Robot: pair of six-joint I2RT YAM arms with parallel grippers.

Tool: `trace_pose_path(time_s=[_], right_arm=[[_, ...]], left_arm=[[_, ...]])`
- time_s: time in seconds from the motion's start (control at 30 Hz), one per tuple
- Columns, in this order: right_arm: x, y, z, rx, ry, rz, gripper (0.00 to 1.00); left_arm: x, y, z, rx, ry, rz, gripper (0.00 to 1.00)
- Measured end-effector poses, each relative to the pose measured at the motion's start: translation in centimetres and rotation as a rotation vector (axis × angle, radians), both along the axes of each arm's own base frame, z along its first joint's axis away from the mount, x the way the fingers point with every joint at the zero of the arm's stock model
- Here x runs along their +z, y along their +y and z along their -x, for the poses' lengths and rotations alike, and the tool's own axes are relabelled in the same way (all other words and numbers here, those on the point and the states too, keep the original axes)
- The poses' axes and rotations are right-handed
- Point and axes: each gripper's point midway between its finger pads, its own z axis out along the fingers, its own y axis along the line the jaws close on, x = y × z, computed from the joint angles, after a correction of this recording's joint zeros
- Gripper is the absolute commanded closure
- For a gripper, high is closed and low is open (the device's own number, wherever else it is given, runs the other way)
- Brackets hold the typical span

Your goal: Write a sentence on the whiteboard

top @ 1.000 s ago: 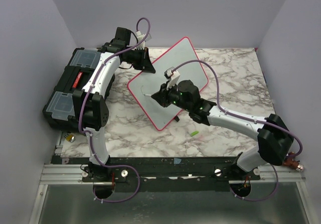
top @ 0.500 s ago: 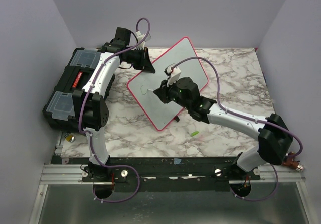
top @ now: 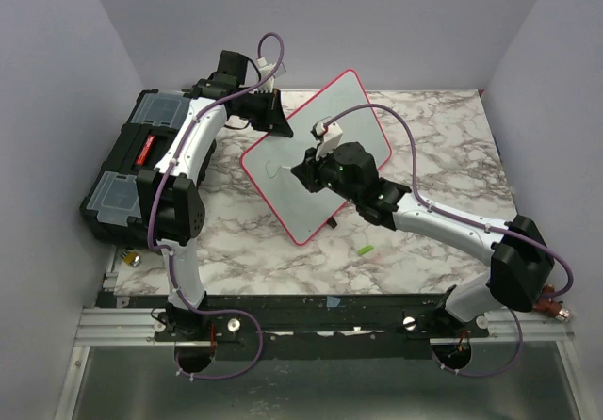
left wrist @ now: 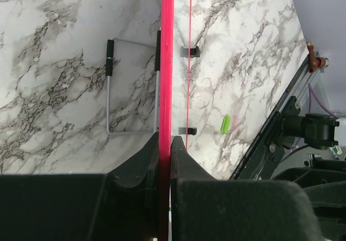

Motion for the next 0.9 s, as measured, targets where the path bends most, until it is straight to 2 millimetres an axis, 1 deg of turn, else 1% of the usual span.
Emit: trace_pose_path(time_s=[0.1,0.27,0.37,0.6,0.77,0.9], right_arm=[[0.7,0.2,-0.2,-0.001,-0.007,-0.012,0.99],[3.5,1.2,-1.0,-0.001,-0.044,-0.055,0.99],[4.2,1.6,-1.4,-0.002,-0.054,-0.067,0.99],[3.7,2.4,-2.4,-0.017,-0.051,-0.054,0.99],[4.1,2.6,-3.1,-0.038,-0.061,-0.057,0.99],[4.1,2.6,-3.2,-0.042,-0.062,-0.057,0.99]], left_arm=[[0.0,0.0,0.0,0.000,0.000,-0.001,1.00],[0.0,0.0,0.0,0.000,0.001,-0.001,1.00],[0.0,0.0,0.0,0.001,0.001,-0.001,1.00],[0.0,0.0,0.0,0.001,0.001,-0.001,1.00],[-0.1,0.0,0.0,0.002,0.002,-0.003,1.00],[-0.1,0.0,0.0,0.002,0.002,-0.003,1.00]])
